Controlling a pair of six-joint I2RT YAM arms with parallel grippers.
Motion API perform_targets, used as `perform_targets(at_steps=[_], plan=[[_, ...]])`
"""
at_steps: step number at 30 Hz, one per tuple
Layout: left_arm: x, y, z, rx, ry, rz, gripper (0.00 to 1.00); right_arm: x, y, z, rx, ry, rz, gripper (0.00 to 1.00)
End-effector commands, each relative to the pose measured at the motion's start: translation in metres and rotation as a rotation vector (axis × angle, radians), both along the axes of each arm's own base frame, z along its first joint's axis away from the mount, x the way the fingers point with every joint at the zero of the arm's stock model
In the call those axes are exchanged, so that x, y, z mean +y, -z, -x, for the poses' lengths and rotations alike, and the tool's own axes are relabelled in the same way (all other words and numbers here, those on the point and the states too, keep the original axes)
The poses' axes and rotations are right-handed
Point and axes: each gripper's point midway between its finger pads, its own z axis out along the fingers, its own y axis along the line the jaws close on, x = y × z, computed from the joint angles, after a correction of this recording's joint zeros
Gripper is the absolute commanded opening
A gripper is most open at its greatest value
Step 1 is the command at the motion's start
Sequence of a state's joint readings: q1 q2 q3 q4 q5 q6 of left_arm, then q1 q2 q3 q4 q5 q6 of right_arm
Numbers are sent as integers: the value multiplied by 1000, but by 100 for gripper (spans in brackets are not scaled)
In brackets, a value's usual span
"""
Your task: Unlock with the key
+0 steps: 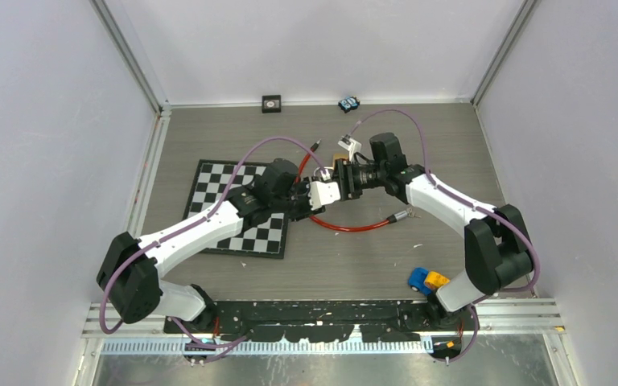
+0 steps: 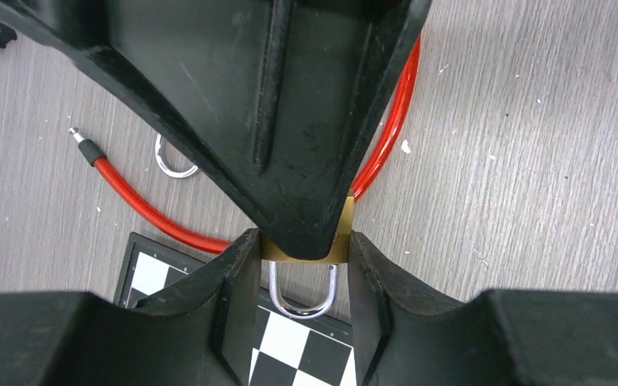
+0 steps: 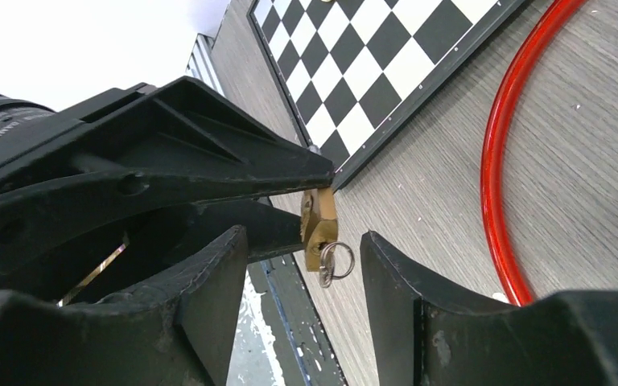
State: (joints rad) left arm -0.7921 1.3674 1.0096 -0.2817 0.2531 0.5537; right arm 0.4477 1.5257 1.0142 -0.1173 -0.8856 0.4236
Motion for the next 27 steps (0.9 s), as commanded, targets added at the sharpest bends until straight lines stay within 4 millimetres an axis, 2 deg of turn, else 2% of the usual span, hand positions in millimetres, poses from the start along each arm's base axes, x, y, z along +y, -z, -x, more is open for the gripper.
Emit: perform_targets(at_steps=[1, 9, 19, 22, 27], plan=[[-12, -39, -9, -79, -9, 103, 0, 5, -1, -1, 1, -28, -42, 57], [-16, -40, -5, -51, -4, 124, 0, 9, 4, -4, 31, -35, -55, 49], [-12, -44, -14, -79, -57, 129, 0, 15, 13, -6, 78, -46, -82, 44], [-12, -43, -14, -78, -57, 130, 0, 16, 12, -7, 80, -50, -89, 34], [-12, -40, -15, -80, -63, 132, 0, 15, 4, -7, 50, -52, -101, 5]])
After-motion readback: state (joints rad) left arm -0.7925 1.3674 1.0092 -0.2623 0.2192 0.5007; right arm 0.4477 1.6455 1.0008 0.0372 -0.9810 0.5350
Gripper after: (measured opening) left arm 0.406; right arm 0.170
